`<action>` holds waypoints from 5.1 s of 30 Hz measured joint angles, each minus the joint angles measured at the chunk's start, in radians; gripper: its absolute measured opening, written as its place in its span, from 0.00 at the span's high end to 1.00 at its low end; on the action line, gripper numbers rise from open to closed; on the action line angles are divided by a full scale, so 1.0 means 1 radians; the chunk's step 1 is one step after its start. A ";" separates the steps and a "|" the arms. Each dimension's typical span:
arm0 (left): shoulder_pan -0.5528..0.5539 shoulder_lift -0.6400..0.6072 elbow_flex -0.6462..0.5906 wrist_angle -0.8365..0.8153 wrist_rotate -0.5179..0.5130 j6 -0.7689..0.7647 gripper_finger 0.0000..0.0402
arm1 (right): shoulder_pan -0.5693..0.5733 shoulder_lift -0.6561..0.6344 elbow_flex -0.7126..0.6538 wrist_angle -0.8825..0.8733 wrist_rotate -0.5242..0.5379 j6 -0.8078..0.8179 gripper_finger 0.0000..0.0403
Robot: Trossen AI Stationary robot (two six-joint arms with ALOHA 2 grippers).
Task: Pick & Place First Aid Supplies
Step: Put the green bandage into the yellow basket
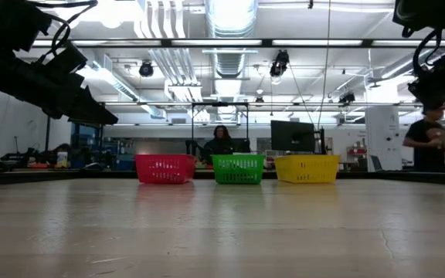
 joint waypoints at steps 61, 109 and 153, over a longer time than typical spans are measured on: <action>0.000 0.000 0.000 -0.011 0.011 0.002 0.67 | 0.018 -0.345 -0.011 0.944 0.495 -0.871 0.98; 0.000 0.000 0.000 -0.035 0.011 0.003 0.67 | -0.947 0.605 0.584 0.158 0.279 -1.340 0.93; 0.000 0.000 0.000 -0.042 0.011 -0.020 0.67 | -0.208 -0.108 0.309 -0.098 -0.029 -0.747 0.69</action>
